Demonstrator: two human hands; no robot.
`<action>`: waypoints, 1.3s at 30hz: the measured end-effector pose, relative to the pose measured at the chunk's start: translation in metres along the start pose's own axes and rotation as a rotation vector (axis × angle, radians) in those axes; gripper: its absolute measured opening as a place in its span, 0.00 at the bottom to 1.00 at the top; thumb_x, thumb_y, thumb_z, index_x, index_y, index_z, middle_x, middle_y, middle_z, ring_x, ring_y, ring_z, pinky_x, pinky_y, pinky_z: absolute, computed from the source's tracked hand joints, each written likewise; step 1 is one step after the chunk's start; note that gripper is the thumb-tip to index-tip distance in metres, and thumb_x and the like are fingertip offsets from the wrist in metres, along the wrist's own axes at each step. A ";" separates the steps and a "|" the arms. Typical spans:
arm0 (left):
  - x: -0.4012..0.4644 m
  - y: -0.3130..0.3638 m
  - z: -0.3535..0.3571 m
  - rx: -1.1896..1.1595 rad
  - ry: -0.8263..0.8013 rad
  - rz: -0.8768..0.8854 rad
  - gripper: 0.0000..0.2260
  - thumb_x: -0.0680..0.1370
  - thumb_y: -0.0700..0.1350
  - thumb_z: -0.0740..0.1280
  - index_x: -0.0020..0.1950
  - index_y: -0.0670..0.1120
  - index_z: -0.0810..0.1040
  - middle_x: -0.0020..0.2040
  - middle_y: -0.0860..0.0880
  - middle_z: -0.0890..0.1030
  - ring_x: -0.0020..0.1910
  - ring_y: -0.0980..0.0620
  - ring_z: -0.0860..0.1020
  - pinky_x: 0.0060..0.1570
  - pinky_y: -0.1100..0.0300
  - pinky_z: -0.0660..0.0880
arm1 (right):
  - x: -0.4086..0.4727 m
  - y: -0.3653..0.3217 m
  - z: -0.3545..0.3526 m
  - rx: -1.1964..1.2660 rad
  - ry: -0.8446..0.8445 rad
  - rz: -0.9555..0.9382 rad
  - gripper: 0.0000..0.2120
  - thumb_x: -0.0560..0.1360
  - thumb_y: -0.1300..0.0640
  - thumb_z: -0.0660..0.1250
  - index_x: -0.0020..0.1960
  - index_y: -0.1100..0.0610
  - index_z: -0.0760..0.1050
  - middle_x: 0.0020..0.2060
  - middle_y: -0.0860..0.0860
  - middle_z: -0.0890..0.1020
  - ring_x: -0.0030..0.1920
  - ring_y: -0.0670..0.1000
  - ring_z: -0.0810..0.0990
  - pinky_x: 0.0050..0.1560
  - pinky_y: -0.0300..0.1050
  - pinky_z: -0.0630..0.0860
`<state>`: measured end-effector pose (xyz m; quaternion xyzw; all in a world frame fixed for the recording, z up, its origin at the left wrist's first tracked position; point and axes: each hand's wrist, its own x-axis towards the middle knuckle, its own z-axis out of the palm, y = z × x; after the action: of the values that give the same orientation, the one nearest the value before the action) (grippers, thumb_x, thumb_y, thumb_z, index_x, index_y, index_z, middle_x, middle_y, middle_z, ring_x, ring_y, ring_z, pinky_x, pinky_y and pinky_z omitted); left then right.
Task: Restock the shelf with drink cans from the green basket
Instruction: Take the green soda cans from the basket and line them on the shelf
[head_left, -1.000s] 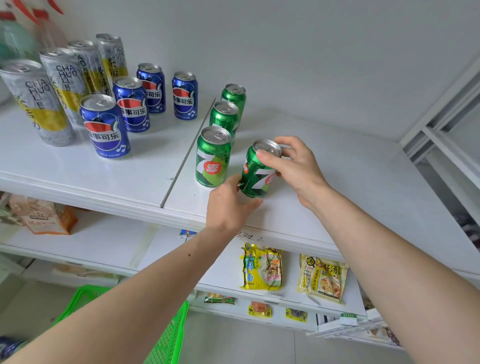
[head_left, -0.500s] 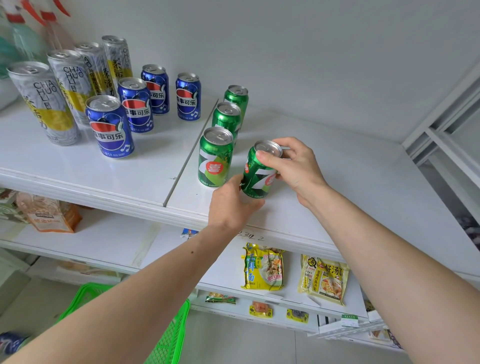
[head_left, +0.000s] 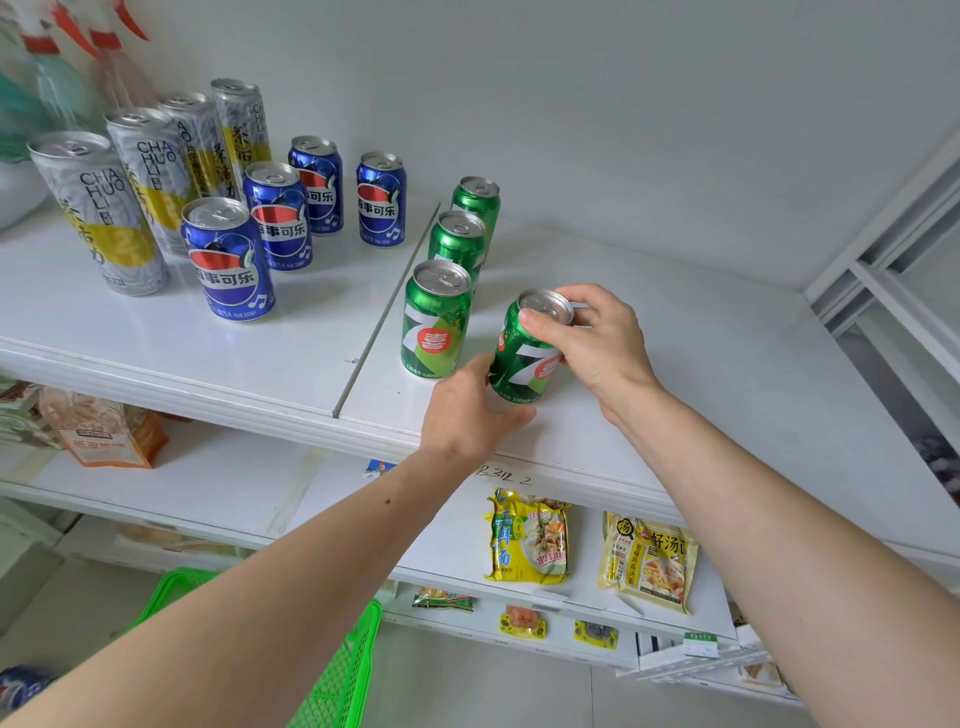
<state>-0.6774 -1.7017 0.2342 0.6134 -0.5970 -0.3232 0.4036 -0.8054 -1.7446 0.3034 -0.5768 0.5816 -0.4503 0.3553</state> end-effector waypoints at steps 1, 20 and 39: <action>0.000 0.000 0.000 -0.001 -0.006 0.000 0.25 0.68 0.50 0.76 0.63 0.49 0.75 0.56 0.50 0.81 0.57 0.49 0.78 0.57 0.50 0.76 | 0.000 0.000 0.000 -0.005 0.001 0.000 0.14 0.65 0.51 0.80 0.45 0.46 0.77 0.44 0.48 0.85 0.47 0.50 0.84 0.50 0.50 0.82; -0.004 0.003 -0.010 0.031 -0.120 0.004 0.29 0.71 0.53 0.73 0.70 0.51 0.69 0.63 0.48 0.78 0.64 0.49 0.74 0.60 0.56 0.73 | -0.006 0.000 -0.004 -0.044 0.011 0.058 0.22 0.68 0.48 0.77 0.59 0.48 0.74 0.55 0.48 0.82 0.43 0.40 0.81 0.37 0.30 0.73; -0.078 -0.030 -0.135 0.136 0.095 -0.025 0.11 0.73 0.50 0.71 0.54 0.49 0.80 0.52 0.54 0.82 0.52 0.56 0.79 0.54 0.56 0.76 | -0.095 -0.038 0.091 -0.230 0.278 -0.674 0.12 0.76 0.56 0.66 0.56 0.62 0.77 0.58 0.56 0.78 0.62 0.54 0.75 0.66 0.40 0.67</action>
<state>-0.5512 -1.6103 0.2636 0.6616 -0.5897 -0.2574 0.3850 -0.6995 -1.6586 0.2981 -0.7053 0.4486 -0.5476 0.0376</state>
